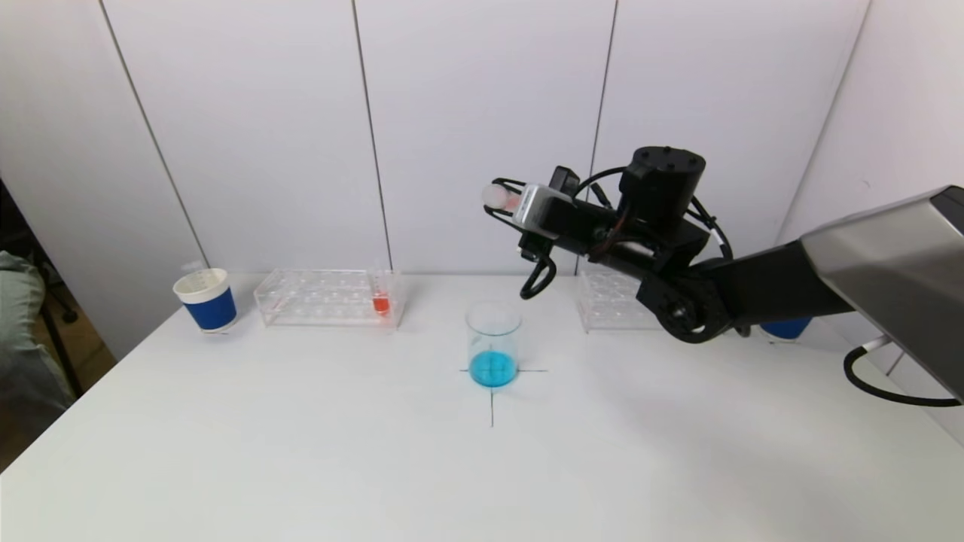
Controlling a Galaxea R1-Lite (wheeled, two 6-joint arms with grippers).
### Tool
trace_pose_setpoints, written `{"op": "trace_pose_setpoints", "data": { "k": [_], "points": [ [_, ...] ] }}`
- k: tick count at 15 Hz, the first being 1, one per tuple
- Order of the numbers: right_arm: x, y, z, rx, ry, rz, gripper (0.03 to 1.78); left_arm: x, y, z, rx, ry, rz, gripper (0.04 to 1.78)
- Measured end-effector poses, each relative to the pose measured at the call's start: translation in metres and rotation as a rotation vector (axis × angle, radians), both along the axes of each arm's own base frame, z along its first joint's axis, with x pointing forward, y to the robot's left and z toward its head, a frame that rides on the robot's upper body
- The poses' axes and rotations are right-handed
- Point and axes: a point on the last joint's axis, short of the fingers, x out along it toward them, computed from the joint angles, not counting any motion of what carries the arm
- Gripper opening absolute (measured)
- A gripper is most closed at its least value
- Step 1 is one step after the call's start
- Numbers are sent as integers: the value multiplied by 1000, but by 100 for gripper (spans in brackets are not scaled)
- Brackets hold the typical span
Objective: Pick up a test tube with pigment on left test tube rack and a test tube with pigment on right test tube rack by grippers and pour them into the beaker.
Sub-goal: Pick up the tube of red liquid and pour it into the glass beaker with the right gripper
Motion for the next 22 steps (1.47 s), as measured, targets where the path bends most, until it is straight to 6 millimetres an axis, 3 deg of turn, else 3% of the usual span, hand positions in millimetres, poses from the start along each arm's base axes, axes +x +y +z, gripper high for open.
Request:
{"op": "trace_pose_setpoints", "data": {
  "k": [10, 14, 22],
  "points": [
    [10, -14, -43, -74, -261, 128, 46, 0, 0, 0, 0, 0, 0, 176],
    [12, -23, -64, -142, -285, 144, 46, 0, 0, 0, 0, 0, 0, 176],
    [10, -22, -79, -228, -253, 162, 46, 0, 0, 0, 0, 0, 0, 176]
  ]
}}
